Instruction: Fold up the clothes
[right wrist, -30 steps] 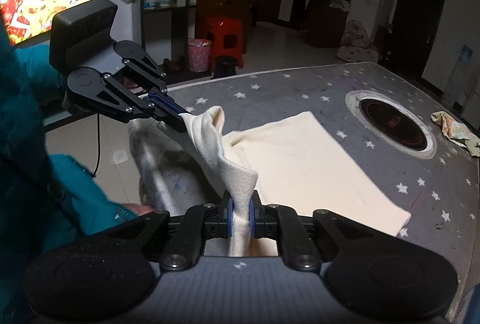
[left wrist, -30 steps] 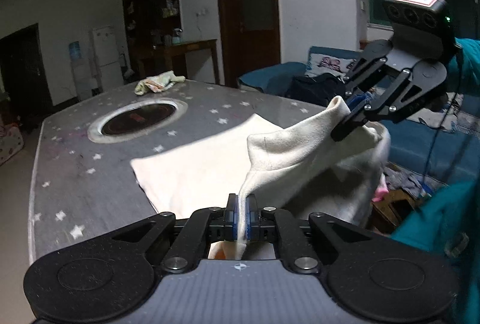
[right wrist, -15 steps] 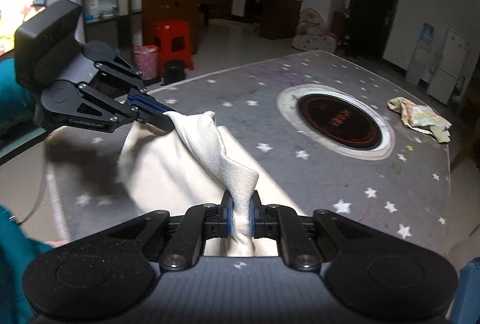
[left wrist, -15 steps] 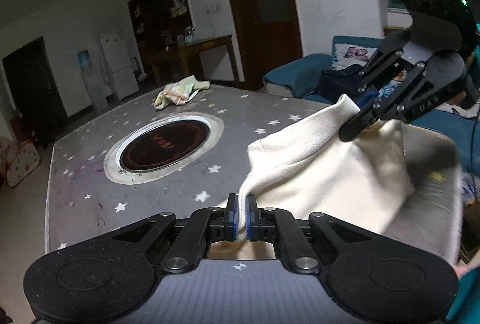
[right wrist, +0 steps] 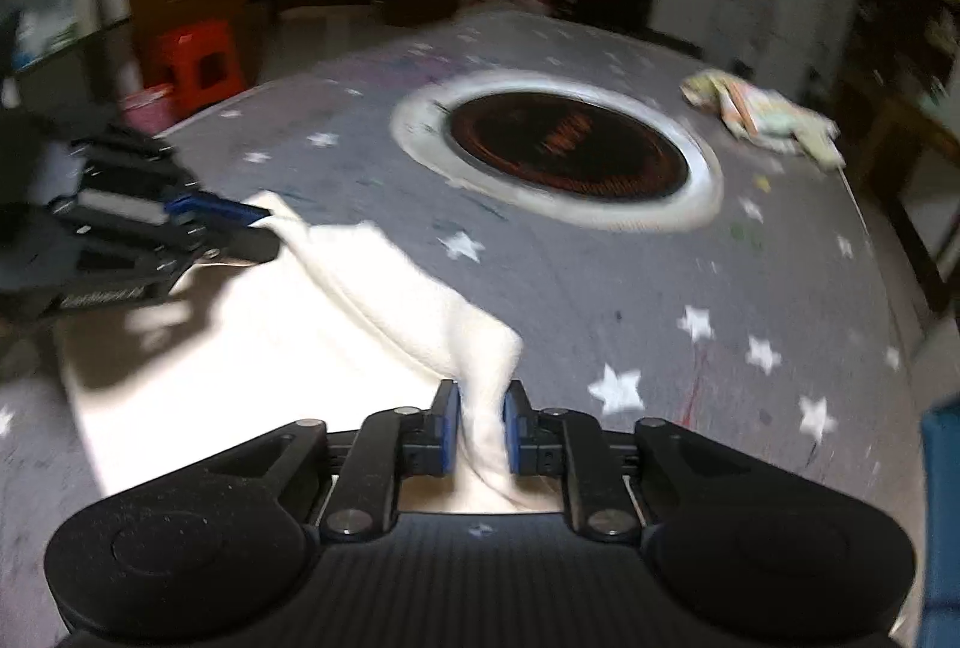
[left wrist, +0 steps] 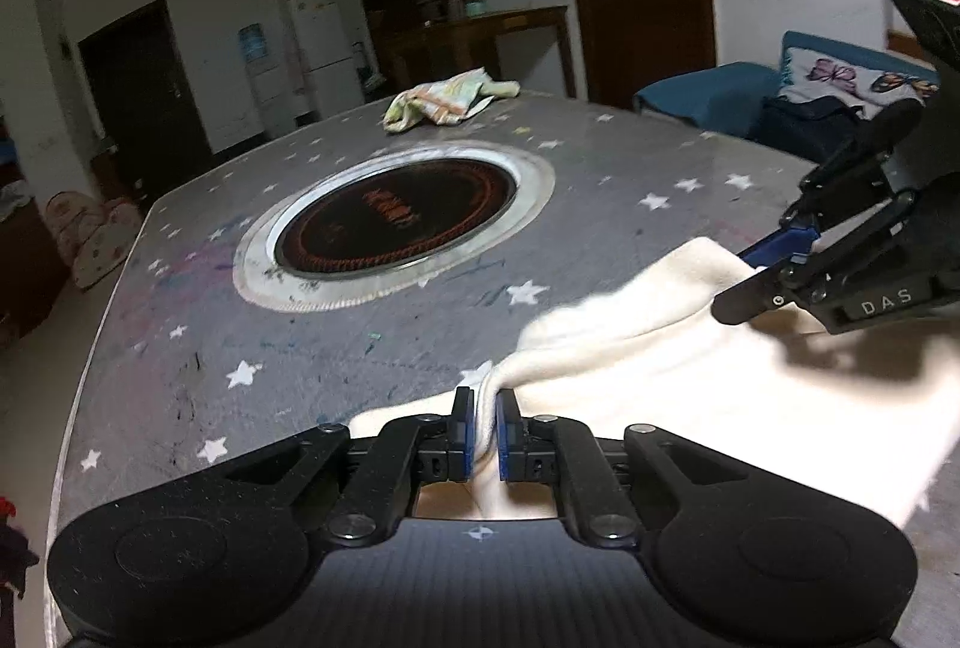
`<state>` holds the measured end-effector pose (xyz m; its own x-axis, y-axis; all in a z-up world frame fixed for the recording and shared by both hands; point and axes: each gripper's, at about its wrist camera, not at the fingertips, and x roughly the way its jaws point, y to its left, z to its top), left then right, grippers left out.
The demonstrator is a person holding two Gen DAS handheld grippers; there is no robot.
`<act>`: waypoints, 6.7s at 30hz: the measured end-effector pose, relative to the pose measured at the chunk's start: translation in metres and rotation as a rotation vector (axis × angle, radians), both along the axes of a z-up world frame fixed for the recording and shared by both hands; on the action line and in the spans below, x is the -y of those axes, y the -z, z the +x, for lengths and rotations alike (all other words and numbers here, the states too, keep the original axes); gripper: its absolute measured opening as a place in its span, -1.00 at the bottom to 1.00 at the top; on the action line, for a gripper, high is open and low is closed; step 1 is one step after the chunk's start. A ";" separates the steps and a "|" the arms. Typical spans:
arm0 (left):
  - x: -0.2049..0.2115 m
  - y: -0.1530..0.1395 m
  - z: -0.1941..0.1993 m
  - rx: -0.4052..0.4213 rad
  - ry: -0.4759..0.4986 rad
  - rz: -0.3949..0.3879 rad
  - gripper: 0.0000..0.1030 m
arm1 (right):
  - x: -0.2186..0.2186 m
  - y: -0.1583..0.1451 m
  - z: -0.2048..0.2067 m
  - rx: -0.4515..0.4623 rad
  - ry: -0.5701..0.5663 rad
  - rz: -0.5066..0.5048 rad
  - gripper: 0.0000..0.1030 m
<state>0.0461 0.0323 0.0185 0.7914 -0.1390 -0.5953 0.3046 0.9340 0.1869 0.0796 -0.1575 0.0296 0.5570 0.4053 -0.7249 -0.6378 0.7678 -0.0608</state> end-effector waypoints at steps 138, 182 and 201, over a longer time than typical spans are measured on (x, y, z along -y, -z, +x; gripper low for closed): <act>-0.022 -0.005 0.018 -0.131 -0.139 -0.430 -0.53 | 0.022 -0.013 0.003 -0.083 0.105 0.229 -0.80; -0.010 -0.011 -0.083 -0.018 -0.172 -0.295 -0.15 | 0.025 -0.017 -0.087 -0.035 0.064 0.235 -0.29; -0.015 -0.002 -0.108 0.016 -0.212 -0.274 0.00 | 0.010 -0.004 -0.113 -0.009 -0.007 0.177 -0.19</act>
